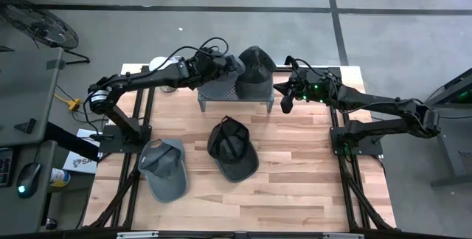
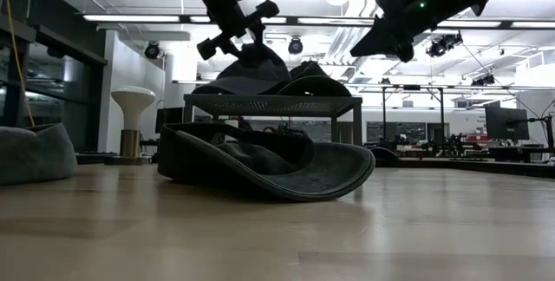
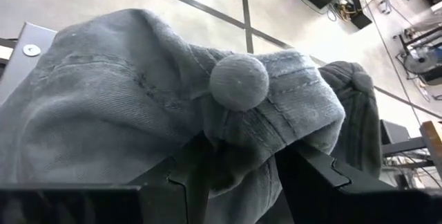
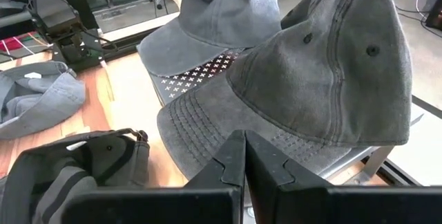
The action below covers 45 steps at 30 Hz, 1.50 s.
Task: Pick & Place hat
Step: Put the right gray cap on the shelf
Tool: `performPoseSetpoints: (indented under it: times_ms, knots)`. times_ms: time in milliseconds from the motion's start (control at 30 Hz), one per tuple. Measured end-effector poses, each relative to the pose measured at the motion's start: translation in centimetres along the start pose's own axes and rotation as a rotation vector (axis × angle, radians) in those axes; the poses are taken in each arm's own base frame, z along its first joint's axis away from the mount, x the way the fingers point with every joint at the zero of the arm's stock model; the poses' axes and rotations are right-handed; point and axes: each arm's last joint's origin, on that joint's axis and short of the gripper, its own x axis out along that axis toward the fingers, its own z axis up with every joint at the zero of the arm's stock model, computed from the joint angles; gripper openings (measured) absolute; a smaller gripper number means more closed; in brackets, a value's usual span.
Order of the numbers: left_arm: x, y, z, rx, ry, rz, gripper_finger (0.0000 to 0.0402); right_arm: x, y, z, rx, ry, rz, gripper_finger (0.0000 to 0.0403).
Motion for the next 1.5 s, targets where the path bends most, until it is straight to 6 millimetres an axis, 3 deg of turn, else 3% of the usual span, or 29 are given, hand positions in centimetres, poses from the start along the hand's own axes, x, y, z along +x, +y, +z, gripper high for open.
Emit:
performPoseSetpoints:
  times_ms: [1267,1500]
  knots:
    - [-3.2,-0.8,2.4,0.131,-0.034,-0.132,0.0153,0.0,0.0,-0.1,0.004,0.014,-0.012,0.0]
    - [-4.6,-0.8,3.2,0.149,-0.049,-0.157,0.0153,0.0,-0.1,-0.1,0.011,0.013,-0.016,0.0]
